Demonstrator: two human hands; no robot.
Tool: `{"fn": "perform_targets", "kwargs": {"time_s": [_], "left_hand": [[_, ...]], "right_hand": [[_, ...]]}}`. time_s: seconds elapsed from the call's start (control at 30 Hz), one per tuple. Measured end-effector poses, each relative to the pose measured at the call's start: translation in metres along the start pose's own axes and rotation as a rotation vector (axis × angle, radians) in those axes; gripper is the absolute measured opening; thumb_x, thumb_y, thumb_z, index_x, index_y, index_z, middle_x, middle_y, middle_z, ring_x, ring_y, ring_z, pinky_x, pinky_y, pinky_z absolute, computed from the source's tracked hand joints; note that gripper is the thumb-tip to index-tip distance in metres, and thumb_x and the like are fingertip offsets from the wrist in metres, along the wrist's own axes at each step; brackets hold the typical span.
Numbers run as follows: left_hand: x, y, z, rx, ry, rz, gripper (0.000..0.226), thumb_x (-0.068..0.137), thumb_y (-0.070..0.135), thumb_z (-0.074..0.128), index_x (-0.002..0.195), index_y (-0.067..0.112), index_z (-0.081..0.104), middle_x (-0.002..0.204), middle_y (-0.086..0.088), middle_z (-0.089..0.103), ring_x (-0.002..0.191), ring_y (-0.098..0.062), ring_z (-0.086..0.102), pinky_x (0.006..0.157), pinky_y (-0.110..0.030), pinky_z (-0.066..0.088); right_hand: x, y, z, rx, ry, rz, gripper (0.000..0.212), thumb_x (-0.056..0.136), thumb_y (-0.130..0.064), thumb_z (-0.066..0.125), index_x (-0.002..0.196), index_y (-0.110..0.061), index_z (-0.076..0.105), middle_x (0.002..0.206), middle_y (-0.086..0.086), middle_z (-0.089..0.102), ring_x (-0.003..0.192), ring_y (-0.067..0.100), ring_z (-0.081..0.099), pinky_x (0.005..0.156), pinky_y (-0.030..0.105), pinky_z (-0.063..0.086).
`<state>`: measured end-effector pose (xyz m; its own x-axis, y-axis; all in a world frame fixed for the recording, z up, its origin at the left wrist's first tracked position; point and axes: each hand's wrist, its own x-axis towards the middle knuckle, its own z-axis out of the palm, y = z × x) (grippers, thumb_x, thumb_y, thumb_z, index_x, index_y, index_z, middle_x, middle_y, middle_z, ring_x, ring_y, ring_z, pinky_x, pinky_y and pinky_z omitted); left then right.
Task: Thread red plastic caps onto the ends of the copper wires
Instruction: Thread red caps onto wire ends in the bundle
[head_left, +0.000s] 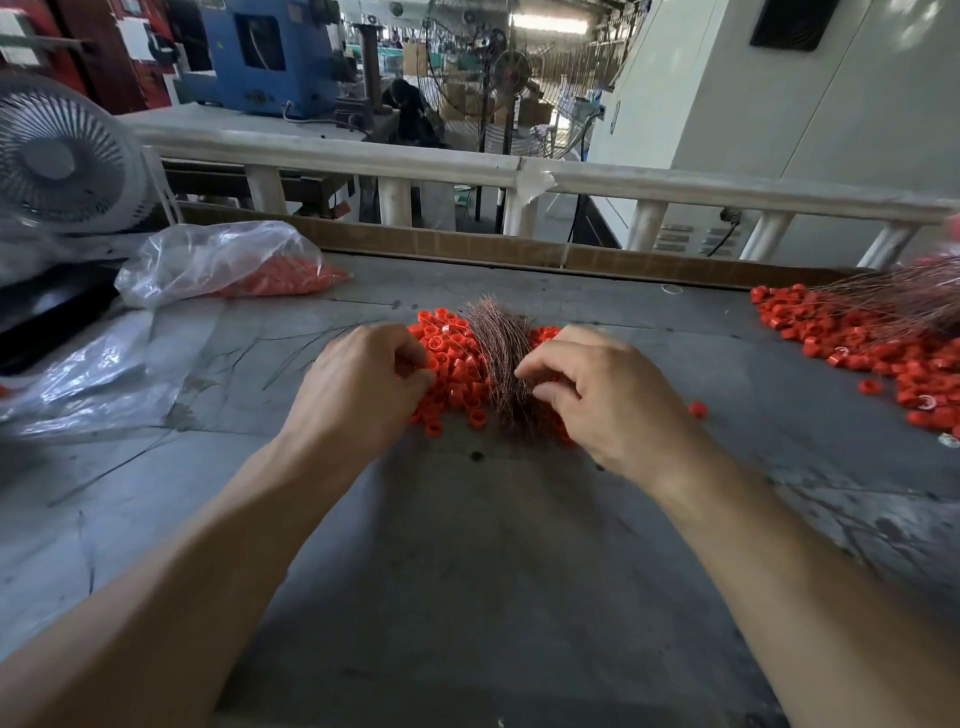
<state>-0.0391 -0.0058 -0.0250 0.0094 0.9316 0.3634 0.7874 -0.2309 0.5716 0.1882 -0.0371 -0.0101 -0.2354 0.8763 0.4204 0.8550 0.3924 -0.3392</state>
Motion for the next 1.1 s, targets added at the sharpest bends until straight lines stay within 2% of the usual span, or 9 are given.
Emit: {"fn": "perform_targets", "kwargs": {"time_s": [0.3, 0.47, 0.57, 0.63, 0.7, 0.8, 0.9, 1.0, 1.1], "left_hand": [[-0.003, 0.008, -0.002, -0.152, 0.039, 0.038, 0.010, 0.090, 0.029, 0.072, 0.095, 0.038, 0.071, 0.084, 0.023, 0.068, 0.078, 0.002, 0.064, 0.070, -0.026, 0.054], [-0.007, 0.018, 0.001, -0.385, 0.036, 0.059, 0.019, 0.087, 0.015, 0.073, 0.096, 0.031, 0.075, 0.084, 0.017, 0.072, 0.074, 0.000, 0.065, 0.071, -0.023, 0.055], [-0.012, 0.027, 0.004, -0.616, -0.042, 0.020, 0.020, 0.090, 0.004, 0.072, 0.097, 0.022, 0.076, 0.078, 0.009, 0.071, 0.066, -0.010, 0.063, 0.065, -0.029, 0.055], [-0.016, 0.031, 0.004, -0.778, -0.106, -0.001, 0.021, 0.092, -0.003, 0.067, 0.101, 0.015, 0.074, 0.076, -0.003, 0.067, 0.064, -0.019, 0.058, 0.060, -0.035, 0.050], [-0.019, 0.034, 0.005, -0.881, -0.161, -0.006, 0.022, 0.094, -0.005, 0.063, 0.106, 0.010, 0.073, 0.081, -0.013, 0.067, 0.066, -0.022, 0.057, 0.058, -0.036, 0.046], [-0.022, 0.039, 0.007, -0.942, -0.207, 0.038, 0.021, 0.094, -0.006, 0.063, 0.109, 0.004, 0.072, 0.081, -0.014, 0.065, 0.069, -0.016, 0.058, 0.059, -0.023, 0.050], [-0.025, 0.041, 0.008, -0.984, -0.254, 0.056, 0.019, 0.094, -0.004, 0.064, 0.108, 0.004, 0.073, 0.075, -0.010, 0.059, 0.065, -0.018, 0.055, 0.055, -0.015, 0.045], [-0.026, 0.042, 0.009, -1.069, -0.294, 0.004, 0.021, 0.090, -0.005, 0.067, 0.105, 0.006, 0.075, 0.078, -0.010, 0.061, 0.066, -0.014, 0.061, 0.059, -0.012, 0.049], [-0.026, 0.043, 0.010, -1.162, -0.329, -0.066, 0.025, 0.087, -0.008, 0.068, 0.101, 0.011, 0.078, 0.080, -0.008, 0.064, 0.074, -0.017, 0.068, 0.072, -0.019, 0.056]], "right_hand": [[-0.004, 0.005, -0.002, 0.332, 0.140, -0.015, 0.019, 0.086, 0.003, 0.075, 0.095, -0.013, 0.083, 0.095, -0.004, 0.072, 0.083, 0.007, 0.072, 0.083, 0.037, 0.060], [-0.010, 0.006, -0.010, 0.430, 0.179, -0.050, 0.020, 0.091, -0.001, 0.072, 0.103, -0.014, 0.081, 0.106, -0.006, 0.075, 0.093, 0.003, 0.071, 0.086, 0.021, 0.056], [-0.013, 0.008, -0.013, 0.516, 0.216, 0.063, 0.019, 0.099, -0.012, 0.064, 0.105, -0.023, 0.078, 0.105, -0.010, 0.076, 0.078, 0.008, 0.072, 0.071, 0.027, 0.059], [-0.014, 0.006, -0.015, 0.647, 0.280, 0.119, 0.019, 0.104, -0.012, 0.055, 0.103, -0.021, 0.072, 0.102, -0.003, 0.077, 0.085, 0.015, 0.075, 0.063, 0.038, 0.063], [-0.015, 0.002, -0.019, 0.790, 0.360, 0.121, 0.019, 0.108, -0.012, 0.047, 0.103, -0.019, 0.065, 0.098, 0.003, 0.077, 0.092, 0.018, 0.076, 0.057, 0.036, 0.063], [-0.015, -0.004, -0.029, 0.935, 0.494, 0.136, 0.021, 0.109, -0.015, 0.041, 0.104, -0.021, 0.061, 0.080, 0.003, 0.071, 0.078, 0.027, 0.077, 0.050, 0.033, 0.059], [-0.015, -0.002, -0.037, 1.020, 0.601, 0.245, 0.025, 0.109, -0.014, 0.041, 0.107, -0.021, 0.064, 0.066, -0.003, 0.058, 0.054, 0.021, 0.066, 0.041, 0.027, 0.049], [-0.013, 0.001, -0.039, 1.168, 0.535, 0.420, 0.028, 0.105, -0.005, 0.043, 0.115, -0.012, 0.068, 0.064, -0.001, 0.055, 0.046, 0.014, 0.049, 0.038, 0.022, 0.034], [-0.013, 0.001, -0.039, 1.295, 0.375, 0.548, 0.029, 0.101, 0.001, 0.044, 0.122, -0.005, 0.064, 0.065, 0.003, 0.060, 0.048, 0.013, 0.048, 0.038, 0.021, 0.031]]}}
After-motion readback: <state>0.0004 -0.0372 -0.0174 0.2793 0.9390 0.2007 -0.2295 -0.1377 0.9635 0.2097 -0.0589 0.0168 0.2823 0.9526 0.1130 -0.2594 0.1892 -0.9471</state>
